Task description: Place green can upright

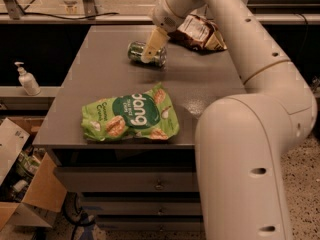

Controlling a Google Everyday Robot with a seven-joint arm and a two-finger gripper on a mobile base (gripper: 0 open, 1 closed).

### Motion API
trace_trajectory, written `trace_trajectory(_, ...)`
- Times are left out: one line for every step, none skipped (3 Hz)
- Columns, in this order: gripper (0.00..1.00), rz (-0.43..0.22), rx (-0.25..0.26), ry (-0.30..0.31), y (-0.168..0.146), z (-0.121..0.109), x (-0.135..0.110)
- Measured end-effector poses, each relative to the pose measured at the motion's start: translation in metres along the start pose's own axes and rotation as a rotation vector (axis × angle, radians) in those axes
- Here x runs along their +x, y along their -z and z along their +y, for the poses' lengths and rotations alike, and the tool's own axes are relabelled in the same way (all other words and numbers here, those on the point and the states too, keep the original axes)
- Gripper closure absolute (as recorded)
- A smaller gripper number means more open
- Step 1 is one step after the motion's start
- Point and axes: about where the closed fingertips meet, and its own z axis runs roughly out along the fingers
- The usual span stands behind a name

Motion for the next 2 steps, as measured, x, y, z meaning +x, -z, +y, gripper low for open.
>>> trace_trajectory(0.0,0.06,-0.039,0.012,-0.015,0.005,-0.01)
trace_trajectory(0.0,0.116,-0.066,0.013,-0.028,0.01,-0.015)
